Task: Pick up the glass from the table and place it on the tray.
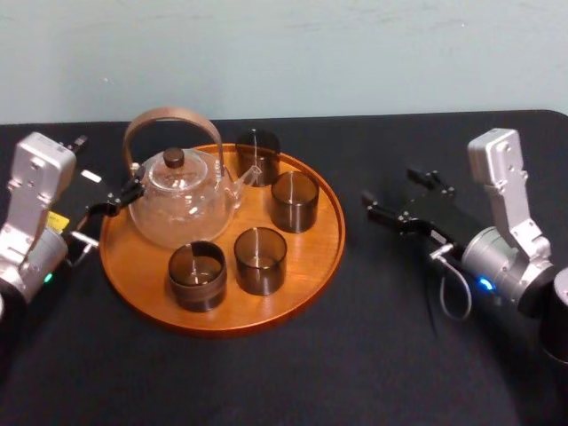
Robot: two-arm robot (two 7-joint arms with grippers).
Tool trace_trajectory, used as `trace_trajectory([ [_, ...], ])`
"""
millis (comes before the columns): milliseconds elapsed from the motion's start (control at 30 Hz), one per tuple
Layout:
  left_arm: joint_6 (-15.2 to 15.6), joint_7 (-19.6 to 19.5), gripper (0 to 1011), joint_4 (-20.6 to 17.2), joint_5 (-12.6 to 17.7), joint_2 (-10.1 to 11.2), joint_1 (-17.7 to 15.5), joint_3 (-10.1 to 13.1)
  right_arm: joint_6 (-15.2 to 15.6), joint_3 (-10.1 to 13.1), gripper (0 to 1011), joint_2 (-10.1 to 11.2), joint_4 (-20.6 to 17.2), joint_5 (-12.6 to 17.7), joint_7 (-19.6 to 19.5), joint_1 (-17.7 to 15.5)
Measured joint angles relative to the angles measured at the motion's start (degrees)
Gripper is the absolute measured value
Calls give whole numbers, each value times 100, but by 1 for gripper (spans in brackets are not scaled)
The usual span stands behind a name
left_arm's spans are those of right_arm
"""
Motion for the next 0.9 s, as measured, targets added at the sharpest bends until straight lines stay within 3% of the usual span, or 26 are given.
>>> trace_trajectory([
  [200,0,0,1009,0,0,0,0,0,7,215,1002,-12,-98,-203,-285,-101],
  [667,0,0,1009,0,0,0,0,0,42,687,1002,-82,-182,-321,-468,-221],
  [900,0,0,1009,0,0,0,0,0,42,754,1002,-108,-214,-359,-476,-246],
])
